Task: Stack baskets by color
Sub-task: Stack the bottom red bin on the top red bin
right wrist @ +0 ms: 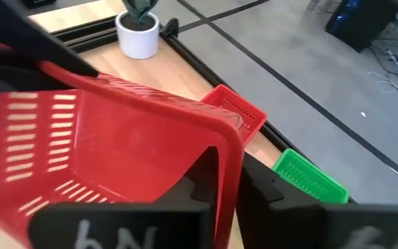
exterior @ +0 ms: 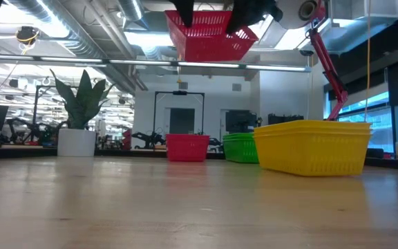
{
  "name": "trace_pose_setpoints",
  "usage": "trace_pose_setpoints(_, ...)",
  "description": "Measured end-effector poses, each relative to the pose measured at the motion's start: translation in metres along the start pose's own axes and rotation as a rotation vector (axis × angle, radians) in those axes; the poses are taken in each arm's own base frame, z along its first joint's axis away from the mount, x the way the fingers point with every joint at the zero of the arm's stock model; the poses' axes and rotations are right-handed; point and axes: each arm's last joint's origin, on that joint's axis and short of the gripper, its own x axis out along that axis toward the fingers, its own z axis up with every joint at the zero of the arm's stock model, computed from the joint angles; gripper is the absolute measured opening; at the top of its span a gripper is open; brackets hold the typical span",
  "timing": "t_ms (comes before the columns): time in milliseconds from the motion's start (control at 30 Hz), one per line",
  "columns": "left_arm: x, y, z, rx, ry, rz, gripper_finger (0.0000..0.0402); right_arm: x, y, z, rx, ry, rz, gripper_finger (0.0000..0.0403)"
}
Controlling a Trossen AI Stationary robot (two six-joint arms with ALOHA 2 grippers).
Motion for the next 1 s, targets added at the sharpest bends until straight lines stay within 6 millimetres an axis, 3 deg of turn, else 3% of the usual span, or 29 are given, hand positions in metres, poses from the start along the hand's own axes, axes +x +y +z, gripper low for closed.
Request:
trace_pose_setpoints(467,0.009,0.006,-0.01,0.047,0.102,-0.072,0.0001,-0.017,0.007,0.004,-0.049,0.008,0.193,0.0147)
trace_pose_setpoints(733,0.012,0.015,-0.012,0.017,0.114,-0.119,0.0001,-0.039,0.012,0.003,-0.162,0.016,0.24,0.0156)
trace_pose_setpoints(1000,0.018,0.024,-0.011,0.041,0.108,-0.104,0.0001,-0.062,0.003,0.009,-0.198,0.138,0.21,0.0156)
